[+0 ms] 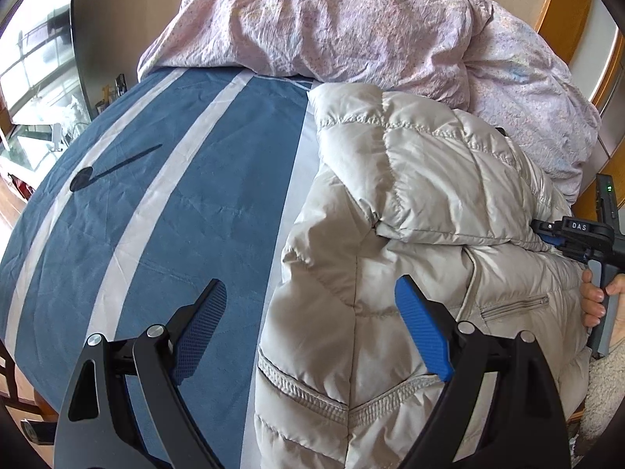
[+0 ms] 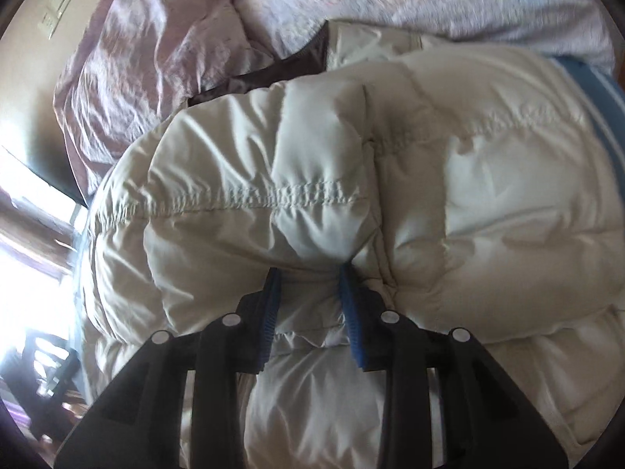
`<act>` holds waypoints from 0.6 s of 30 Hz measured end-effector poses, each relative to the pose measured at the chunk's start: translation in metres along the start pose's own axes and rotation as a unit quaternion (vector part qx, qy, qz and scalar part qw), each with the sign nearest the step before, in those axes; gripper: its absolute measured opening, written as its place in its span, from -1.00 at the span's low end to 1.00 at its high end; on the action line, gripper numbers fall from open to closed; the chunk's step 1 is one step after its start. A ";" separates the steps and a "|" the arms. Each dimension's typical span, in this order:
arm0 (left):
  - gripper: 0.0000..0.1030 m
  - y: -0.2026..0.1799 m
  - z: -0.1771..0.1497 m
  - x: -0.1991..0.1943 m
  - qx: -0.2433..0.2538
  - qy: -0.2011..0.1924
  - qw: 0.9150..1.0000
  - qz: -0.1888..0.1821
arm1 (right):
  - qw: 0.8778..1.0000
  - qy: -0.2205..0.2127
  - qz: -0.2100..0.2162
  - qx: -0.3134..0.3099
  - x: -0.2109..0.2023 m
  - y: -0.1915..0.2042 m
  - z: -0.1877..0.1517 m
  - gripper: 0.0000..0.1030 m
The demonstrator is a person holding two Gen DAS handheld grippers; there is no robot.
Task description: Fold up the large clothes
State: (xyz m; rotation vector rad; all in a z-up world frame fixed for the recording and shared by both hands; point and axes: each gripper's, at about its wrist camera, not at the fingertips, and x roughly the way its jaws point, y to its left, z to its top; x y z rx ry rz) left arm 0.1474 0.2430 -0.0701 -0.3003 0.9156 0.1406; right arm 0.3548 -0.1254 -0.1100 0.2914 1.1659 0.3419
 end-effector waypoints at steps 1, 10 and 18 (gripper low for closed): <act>0.73 0.001 -0.001 0.000 0.000 0.001 1.000 -0.004 | 1.000 0.004 0.007 0.004 0.000 -0.003 0.001 -0.38; 0.73 0.023 -0.012 -0.021 -0.018 0.006 0.998 -0.064 | 0.997 -0.043 0.059 0.005 -0.107 -0.040 -0.022 0.51; 0.72 0.045 -0.036 -0.025 -0.041 0.049 0.990 -0.128 | 0.994 -0.049 0.045 0.092 -0.186 -0.160 -0.081 0.62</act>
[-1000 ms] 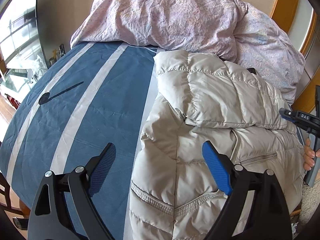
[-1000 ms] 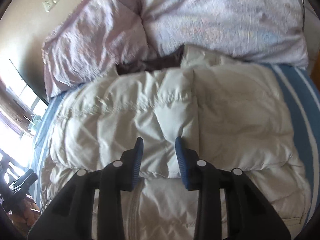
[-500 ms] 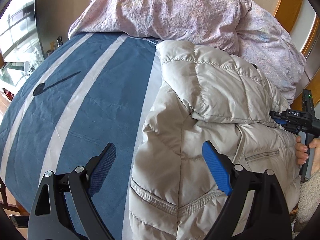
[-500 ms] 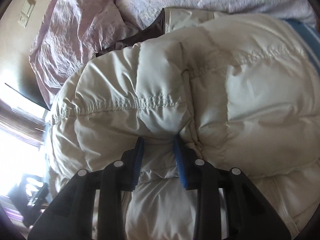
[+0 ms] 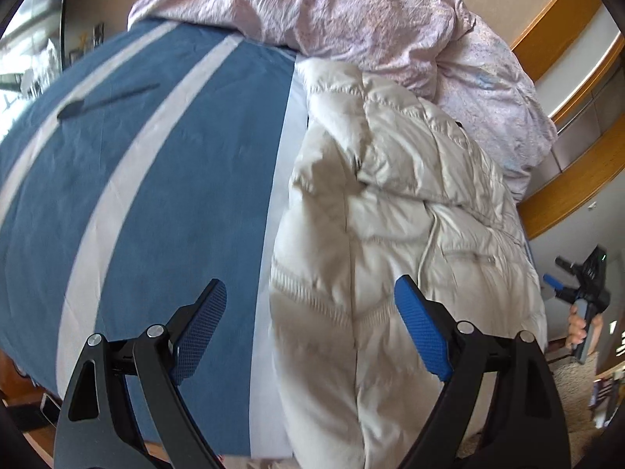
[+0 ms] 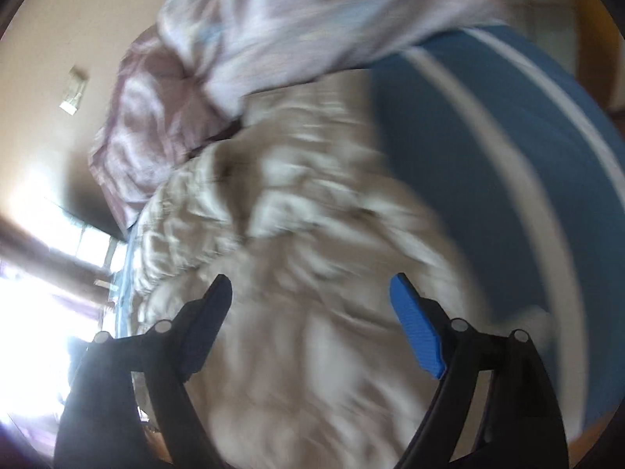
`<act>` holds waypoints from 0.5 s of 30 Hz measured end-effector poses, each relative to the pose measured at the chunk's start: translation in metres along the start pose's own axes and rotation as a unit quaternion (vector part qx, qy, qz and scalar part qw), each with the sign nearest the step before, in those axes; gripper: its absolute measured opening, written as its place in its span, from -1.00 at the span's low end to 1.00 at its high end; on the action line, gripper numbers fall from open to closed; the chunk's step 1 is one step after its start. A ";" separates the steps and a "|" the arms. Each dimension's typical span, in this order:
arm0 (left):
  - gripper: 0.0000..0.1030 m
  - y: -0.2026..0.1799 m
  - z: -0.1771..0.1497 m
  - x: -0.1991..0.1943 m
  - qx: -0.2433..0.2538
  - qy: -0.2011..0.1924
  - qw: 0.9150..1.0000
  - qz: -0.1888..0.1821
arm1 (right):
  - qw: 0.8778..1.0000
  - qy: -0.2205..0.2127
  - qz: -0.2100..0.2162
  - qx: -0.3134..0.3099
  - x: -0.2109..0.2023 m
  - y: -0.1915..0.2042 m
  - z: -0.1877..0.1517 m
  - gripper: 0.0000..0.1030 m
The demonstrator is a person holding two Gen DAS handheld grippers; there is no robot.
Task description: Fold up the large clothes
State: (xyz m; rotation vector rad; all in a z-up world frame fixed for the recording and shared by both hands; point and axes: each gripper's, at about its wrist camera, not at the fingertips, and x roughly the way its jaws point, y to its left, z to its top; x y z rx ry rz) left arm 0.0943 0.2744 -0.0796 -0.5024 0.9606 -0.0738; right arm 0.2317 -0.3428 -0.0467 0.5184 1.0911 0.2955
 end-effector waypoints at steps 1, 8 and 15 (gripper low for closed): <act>0.72 0.002 -0.003 -0.001 -0.002 0.002 1.000 -0.004 | 1.000 0.002 0.008 0.017 -0.008 -0.016 -0.004 0.62; 0.71 0.013 -0.024 -0.006 -0.029 0.014 0.998 -0.045 | 0.997 0.002 0.015 0.079 -0.032 -0.080 -0.034 0.62; 0.70 0.011 -0.039 -0.003 -0.036 0.023 0.996 -0.072 | 0.995 0.041 0.043 0.076 -0.018 -0.089 -0.057 0.54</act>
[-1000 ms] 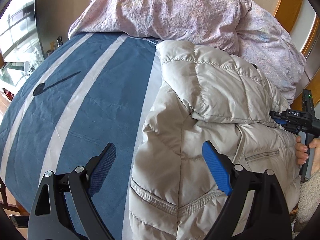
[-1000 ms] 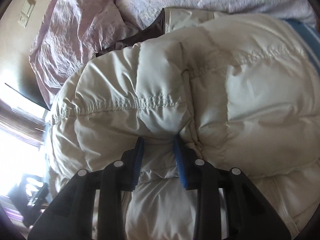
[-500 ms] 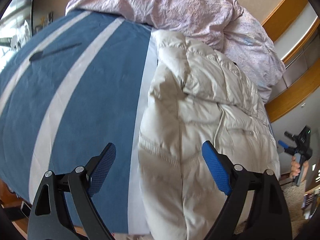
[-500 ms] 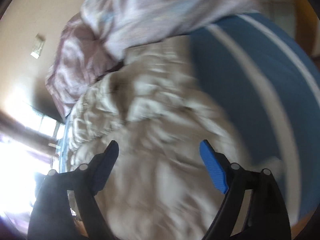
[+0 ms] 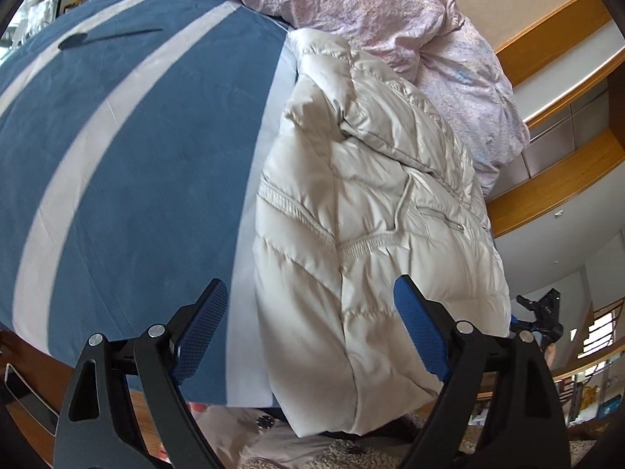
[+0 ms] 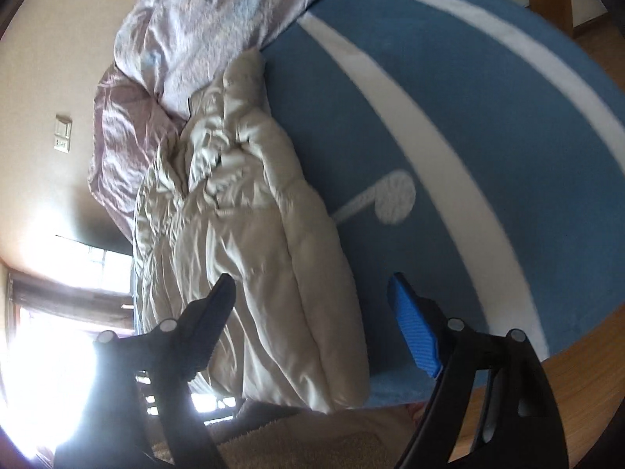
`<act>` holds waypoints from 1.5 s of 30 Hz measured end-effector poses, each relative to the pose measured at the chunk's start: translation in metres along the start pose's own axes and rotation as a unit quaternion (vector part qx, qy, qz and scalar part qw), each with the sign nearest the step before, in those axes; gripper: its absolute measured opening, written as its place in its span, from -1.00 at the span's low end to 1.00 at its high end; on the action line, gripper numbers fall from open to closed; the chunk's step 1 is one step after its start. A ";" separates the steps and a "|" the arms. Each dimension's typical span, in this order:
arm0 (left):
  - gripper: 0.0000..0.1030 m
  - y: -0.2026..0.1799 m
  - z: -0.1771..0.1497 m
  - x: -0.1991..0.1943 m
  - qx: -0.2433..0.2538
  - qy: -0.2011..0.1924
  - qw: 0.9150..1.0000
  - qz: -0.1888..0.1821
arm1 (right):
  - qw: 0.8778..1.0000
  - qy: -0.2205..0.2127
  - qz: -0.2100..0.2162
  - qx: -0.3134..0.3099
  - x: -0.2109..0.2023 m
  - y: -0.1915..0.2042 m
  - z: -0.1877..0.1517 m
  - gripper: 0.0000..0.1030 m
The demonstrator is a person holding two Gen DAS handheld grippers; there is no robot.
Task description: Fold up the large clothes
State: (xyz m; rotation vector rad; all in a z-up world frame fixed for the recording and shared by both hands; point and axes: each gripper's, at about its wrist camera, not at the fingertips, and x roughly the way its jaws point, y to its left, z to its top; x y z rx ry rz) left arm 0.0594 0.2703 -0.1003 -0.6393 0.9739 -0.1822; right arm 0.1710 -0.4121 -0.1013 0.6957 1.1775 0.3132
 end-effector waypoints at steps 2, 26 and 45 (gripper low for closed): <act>0.66 0.000 -0.004 0.003 -0.005 0.007 1.000 -0.006 | 1.000 0.008 0.003 0.001 0.004 -0.002 -0.003 0.51; 0.41 -0.003 -0.049 0.013 -0.078 0.025 0.988 -0.132 | 0.995 0.060 0.048 -0.071 0.027 0.024 -0.030 0.27; -0.31 -0.003 -0.052 0.019 -0.088 0.024 0.991 -0.093 | 0.994 0.069 0.046 -0.070 0.028 0.027 -0.045 -0.15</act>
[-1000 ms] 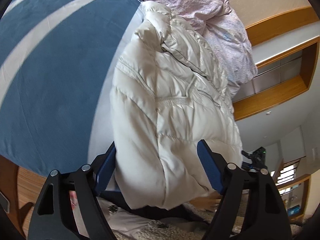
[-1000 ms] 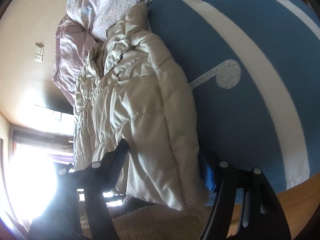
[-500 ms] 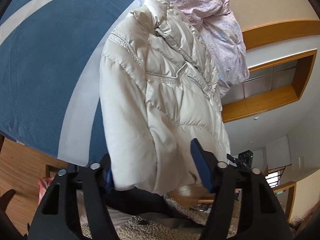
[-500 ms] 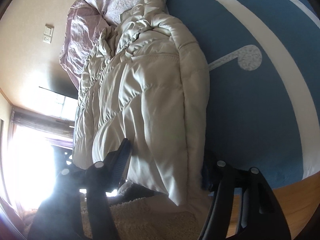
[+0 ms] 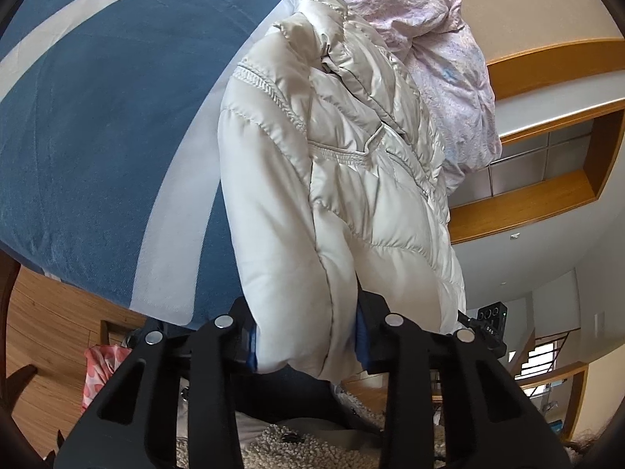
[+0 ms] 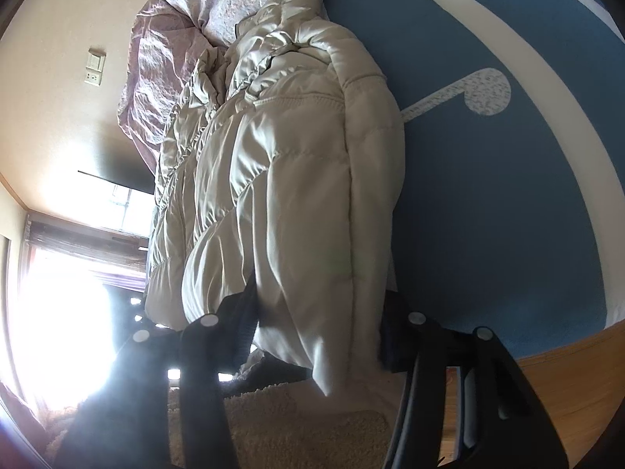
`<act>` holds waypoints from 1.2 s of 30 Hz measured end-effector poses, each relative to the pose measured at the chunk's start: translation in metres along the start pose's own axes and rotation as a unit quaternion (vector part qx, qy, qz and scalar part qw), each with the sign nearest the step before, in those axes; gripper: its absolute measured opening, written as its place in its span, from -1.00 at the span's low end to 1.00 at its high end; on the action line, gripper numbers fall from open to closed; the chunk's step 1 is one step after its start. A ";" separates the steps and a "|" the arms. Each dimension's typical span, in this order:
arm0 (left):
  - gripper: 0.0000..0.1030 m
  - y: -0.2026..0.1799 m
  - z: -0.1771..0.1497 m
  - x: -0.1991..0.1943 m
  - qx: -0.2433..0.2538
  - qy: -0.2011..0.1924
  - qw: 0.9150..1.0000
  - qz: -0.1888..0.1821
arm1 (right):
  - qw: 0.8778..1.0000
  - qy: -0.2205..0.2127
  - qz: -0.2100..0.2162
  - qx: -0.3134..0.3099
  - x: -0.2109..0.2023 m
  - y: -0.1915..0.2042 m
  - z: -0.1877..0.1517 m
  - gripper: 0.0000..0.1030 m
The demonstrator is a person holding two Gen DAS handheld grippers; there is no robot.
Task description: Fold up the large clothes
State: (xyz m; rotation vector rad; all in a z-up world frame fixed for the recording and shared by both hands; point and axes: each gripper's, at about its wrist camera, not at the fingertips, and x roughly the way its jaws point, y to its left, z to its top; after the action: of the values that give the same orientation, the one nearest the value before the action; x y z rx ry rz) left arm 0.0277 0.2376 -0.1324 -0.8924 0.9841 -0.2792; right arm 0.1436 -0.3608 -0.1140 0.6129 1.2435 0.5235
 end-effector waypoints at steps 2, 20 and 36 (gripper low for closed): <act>-0.31 -0.001 -0.001 0.001 0.002 -0.003 1.000 0.003 | 1.000 -0.008 -0.002 -0.004 -0.001 0.004 -0.002 -0.54; -0.75 -0.026 0.020 -0.060 0.019 -0.123 0.990 -0.061 | 0.979 -0.189 0.059 -0.054 -0.062 0.067 -0.002 -0.76; -0.75 -0.116 0.114 -0.066 0.097 -0.201 0.972 -0.073 | 0.939 -0.324 0.079 -0.080 -0.082 0.122 0.064 -0.76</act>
State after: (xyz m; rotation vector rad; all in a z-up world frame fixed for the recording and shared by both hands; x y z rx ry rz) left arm 0.1042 0.2627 0.0230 -0.8020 0.5081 -0.2993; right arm 0.1812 -0.3355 0.0403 0.6788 0.5253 0.4943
